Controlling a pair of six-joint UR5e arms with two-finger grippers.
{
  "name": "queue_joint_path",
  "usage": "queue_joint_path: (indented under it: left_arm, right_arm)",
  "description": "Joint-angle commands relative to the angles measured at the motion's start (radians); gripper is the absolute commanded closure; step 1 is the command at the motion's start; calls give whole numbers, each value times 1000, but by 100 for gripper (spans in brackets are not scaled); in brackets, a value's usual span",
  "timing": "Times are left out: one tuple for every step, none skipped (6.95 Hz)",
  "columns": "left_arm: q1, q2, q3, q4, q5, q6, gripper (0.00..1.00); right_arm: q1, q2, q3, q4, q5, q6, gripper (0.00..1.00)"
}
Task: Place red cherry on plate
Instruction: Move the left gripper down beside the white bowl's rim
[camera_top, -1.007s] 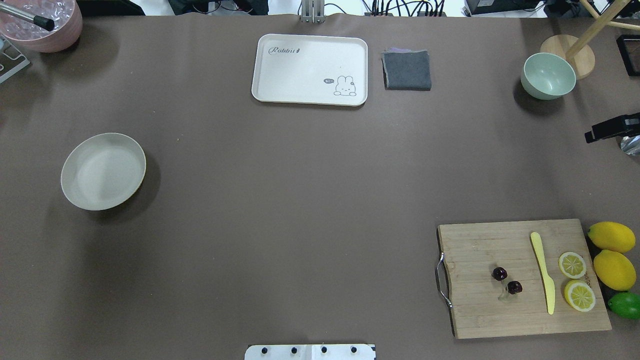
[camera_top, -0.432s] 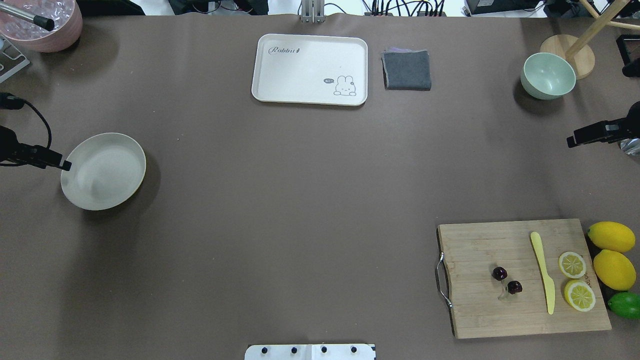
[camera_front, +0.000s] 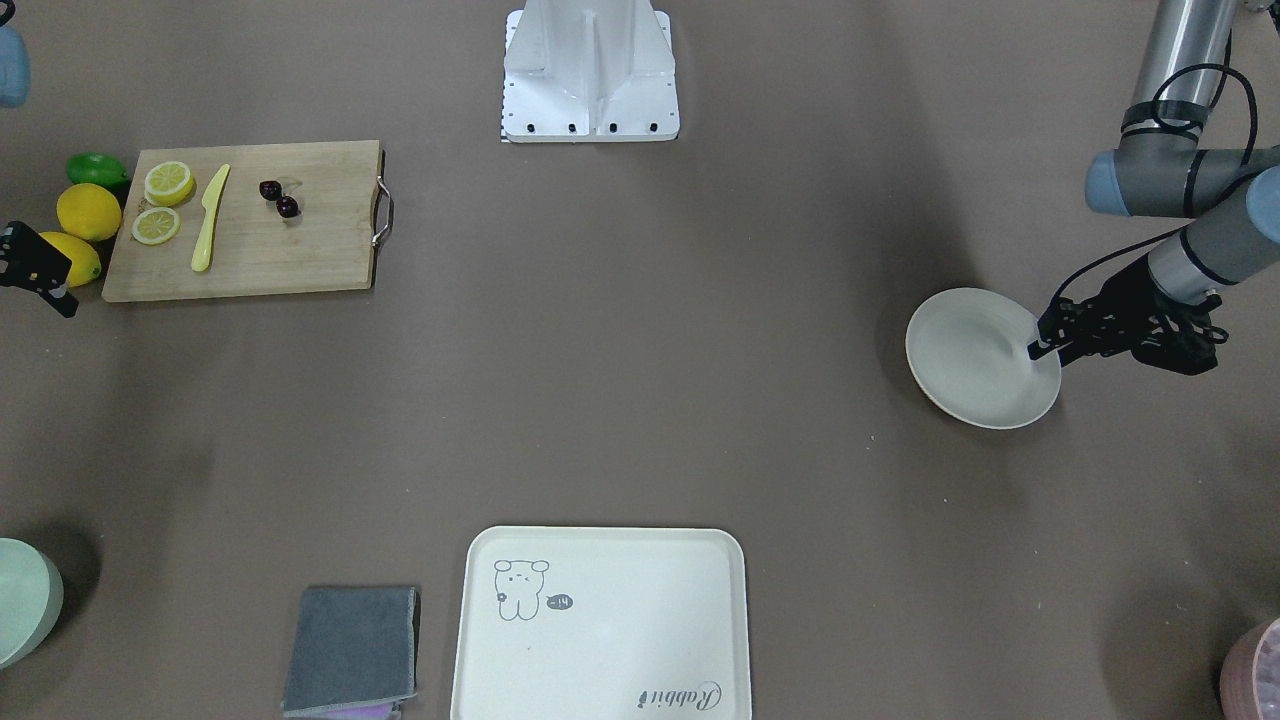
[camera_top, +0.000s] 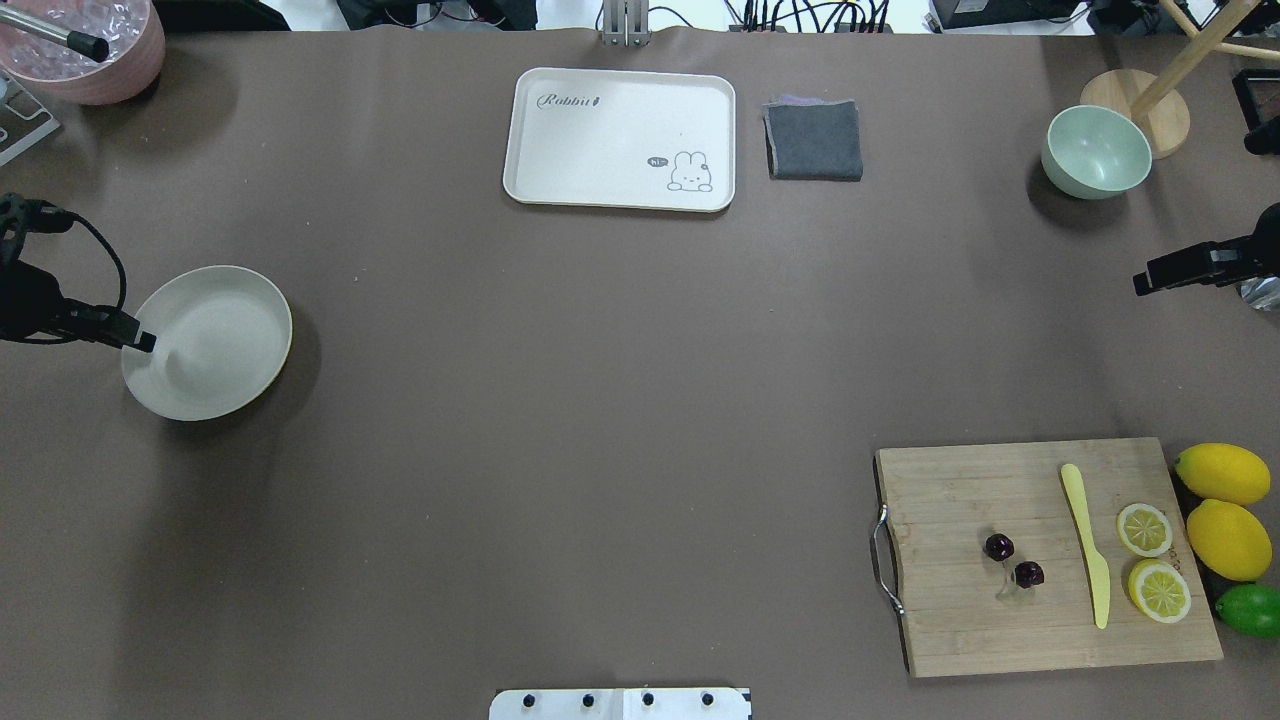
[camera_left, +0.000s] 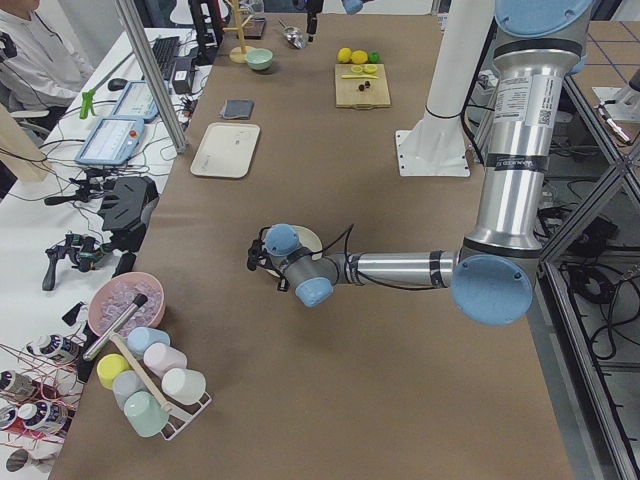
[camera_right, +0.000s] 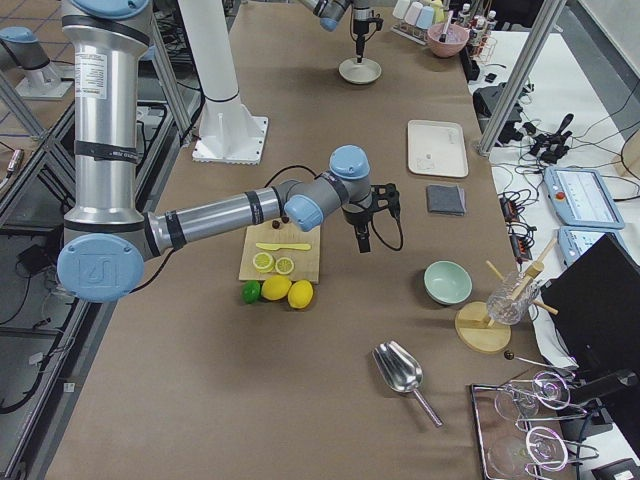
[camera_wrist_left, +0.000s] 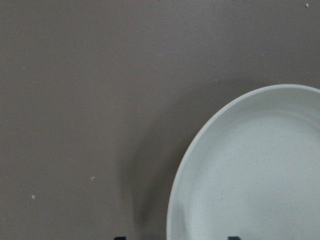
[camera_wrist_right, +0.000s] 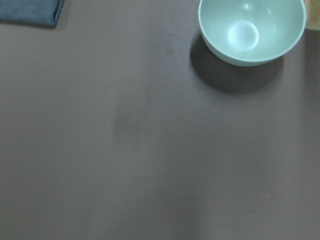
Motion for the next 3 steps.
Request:
queue_joint_path:
  left_arm:
    - [2, 1, -11, -1, -2, -2, 100]
    - [0, 1, -22, -4, -2, -13, 100]
    - [0, -2, -55, -12, -5, -75, 100]
  right_arm:
    - [0, 0, 0, 0, 0, 0, 0]
    - [0, 0, 0, 0, 0, 0, 0]
    - [0, 0, 0, 0, 0, 0, 0]
